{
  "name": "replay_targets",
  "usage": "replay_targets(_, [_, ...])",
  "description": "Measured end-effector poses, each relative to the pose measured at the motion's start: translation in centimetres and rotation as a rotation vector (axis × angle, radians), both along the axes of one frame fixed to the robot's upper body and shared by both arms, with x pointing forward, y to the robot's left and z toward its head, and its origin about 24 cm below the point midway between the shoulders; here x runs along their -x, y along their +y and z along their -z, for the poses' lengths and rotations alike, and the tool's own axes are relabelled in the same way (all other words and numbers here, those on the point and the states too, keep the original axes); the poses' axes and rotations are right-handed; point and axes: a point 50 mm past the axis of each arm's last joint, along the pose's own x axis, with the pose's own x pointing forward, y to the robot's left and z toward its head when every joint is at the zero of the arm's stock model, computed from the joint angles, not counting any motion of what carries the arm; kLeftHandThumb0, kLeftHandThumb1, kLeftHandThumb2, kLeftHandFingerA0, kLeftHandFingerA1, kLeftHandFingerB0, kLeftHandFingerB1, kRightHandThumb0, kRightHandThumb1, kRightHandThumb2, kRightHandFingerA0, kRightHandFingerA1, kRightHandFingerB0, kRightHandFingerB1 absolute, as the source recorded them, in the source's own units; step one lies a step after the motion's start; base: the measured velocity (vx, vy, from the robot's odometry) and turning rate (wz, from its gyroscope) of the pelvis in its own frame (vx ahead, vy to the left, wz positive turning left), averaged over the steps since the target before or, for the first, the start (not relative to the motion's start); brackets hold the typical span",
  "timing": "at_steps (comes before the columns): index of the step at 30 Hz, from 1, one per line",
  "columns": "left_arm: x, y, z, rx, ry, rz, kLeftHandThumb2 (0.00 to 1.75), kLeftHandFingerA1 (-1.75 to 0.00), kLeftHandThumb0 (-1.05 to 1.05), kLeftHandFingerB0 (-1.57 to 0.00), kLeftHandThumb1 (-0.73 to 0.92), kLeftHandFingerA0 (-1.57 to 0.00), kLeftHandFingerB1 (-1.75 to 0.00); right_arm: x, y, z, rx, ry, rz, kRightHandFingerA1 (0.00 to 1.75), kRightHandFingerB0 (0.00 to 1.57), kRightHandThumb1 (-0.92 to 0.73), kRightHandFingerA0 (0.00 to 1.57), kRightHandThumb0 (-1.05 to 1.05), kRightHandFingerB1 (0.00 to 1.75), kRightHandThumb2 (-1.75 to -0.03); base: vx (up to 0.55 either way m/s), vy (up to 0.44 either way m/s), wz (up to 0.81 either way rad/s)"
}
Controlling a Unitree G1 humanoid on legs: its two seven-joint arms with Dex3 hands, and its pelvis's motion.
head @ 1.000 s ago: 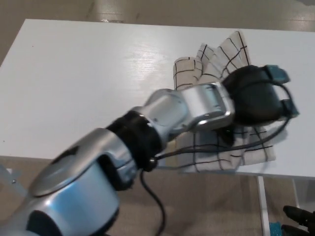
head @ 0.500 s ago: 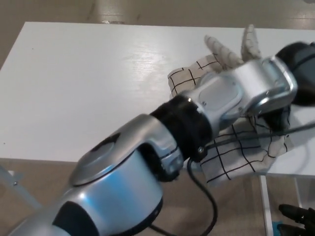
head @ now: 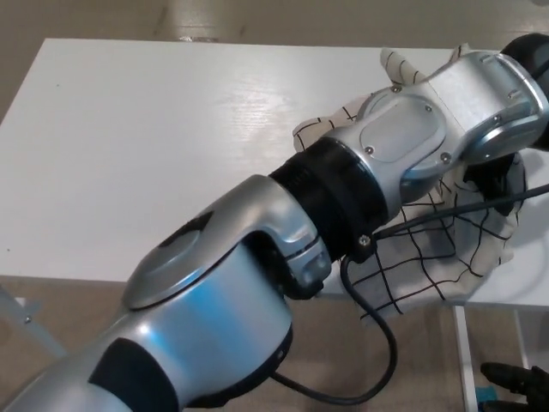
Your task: Use the left hand to fold a white towel with checkered patterns in half.
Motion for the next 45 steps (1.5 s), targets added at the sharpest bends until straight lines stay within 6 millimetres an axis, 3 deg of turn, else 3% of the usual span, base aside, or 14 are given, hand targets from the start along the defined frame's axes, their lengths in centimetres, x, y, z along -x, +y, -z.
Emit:
replay_targets(1, [0.2,0.0,-0.7,0.013,-0.027,0.02,0.98,0.0,-0.97,-0.03,0.55,0.0,-0.21,-0.1,0.0,-0.1,0.003,-0.002,-0.002,0.8,0.7,-0.65,0.63,-0.57,0.56,-0.59,0.0,0.0,0.0])
replay_targets(22, [0.4,2.9,-6.0,0.351,-0.267,0.173,0.94,-0.08,-0.84,-0.06,0.5,-0.06,-0.35,-0.5,0.2,-0.5,0.022,-0.016,-0.036,0.76,0.68,-0.66,0.62,-0.56,0.55,-0.6,0.0,0.0,0.0])
replay_targets(25, [0.3,5.1,-8.0,0.461,-0.306,0.191,0.94,-0.12,-0.82,-0.05,0.49,-0.05,-0.37,-0.5,0.2,-0.4,0.038,-0.007,-0.051,0.76,0.68,-0.66,0.62,-0.56,0.55,-0.6,0.0,0.0,0.0])
replay_targets(26, [0.2,5.9,-8.7,0.493,-0.318,0.194,0.61,-0.25,-0.92,-0.08,0.66,-0.02,-0.3,-0.5,0.2,-0.4,0.042,-0.005,-0.053,0.73,0.68,-0.67,0.59,-0.56,0.55,-0.6,0.0,0.0,0.0])
replay_targets(27, [0.2,6.8,-9.5,0.53,-0.329,0.2,0.61,-0.25,-0.92,-0.08,0.66,-0.02,-0.3,-0.5,0.2,-0.4,0.047,-0.003,-0.057,0.73,0.68,-0.67,0.59,-0.56,0.55,-0.6,0.0,0.0,0.0])
replay_targets(28, [0.2,6.9,-9.6,0.536,-0.33,0.201,0.95,-0.15,-0.86,-0.04,0.52,-0.06,-0.35,-0.5,0.2,-0.4,0.048,-0.003,-0.058,0.74,0.68,-0.67,0.6,-0.56,0.55,-0.6,0.0,0.0,0.0])
replay_targets(32, [0.7,10.5,-10.6,0.631,-0.35,0.195,0.95,-0.19,-0.85,-0.04,0.52,-0.04,-0.4,-0.2,0.1,0.0,0.043,0.015,-0.048,0.71,0.69,-0.65,0.52,-0.55,0.57,-0.59,0.0,0.0,0.0])
replay_targets(33, [0.8,11.1,-10.6,0.644,-0.35,0.192,0.61,-0.23,-0.9,-0.16,0.67,-0.08,-0.3,-0.1,0.1,0.1,0.041,0.019,-0.045,0.67,0.68,-0.65,0.5,-0.55,0.57,-0.59,0.0,0.0,0.0])
replay_targets(37, [1.4,14.3,-10.2,0.697,-0.338,0.165,0.61,-0.24,-0.87,-0.17,0.65,-0.11,-0.3,0.2,-0.1,0.4,0.03,0.035,-0.027,0.64,0.59,-0.63,0.48,-0.56,0.53,-0.59,0.0,0.0,0.0])
replay_targets(38, [1.5,15.0,-10.0,0.706,-0.331,0.157,0.88,-0.32,-0.86,-0.1,0.53,-0.07,-0.39,0.3,-0.1,0.4,0.029,0.036,-0.024,0.65,0.59,-0.65,0.47,-0.54,0.53,-0.59,0.0,0.0,0.0])
replay_targets(42, [2.4,18.4,-8.4,0.744,-0.296,0.118,0.87,-0.35,-0.86,-0.11,0.53,-0.07,-0.39,0.5,-0.3,0.4,0.019,0.034,-0.005,0.66,0.57,-0.63,0.46,-0.55,0.53,-0.6,0.0,0.0,0.0])
replay_targets(43, [2.6,19.2,-7.8,0.752,-0.282,0.102,0.9,-0.49,-0.39,0.0,0.24,0.0,-0.47,0.6,-0.4,0.4,0.018,0.033,0.0,0.64,0.56,-0.64,0.45,-0.55,0.52,-0.59,0.0,0.0,0.0])
replay_targets(44, [2.7,19.6,-7.6,0.753,-0.277,0.095,0.89,-0.49,-0.38,0.0,0.24,0.0,-0.47,0.6,-0.4,0.4,0.017,0.033,0.001,0.67,0.47,-0.53,0.43,-0.55,0.61,-0.94,0.0,0.0,0.0])
replay_targets(45, [2.9,20.3,-7.0,0.758,-0.264,0.082,0.89,-0.49,-0.38,0.0,0.24,0.0,-0.47,0.7,-0.4,0.4,0.017,0.032,0.004,0.67,0.47,-0.53,0.43,-0.55,0.61,-0.94,0.0,0.0,0.0])
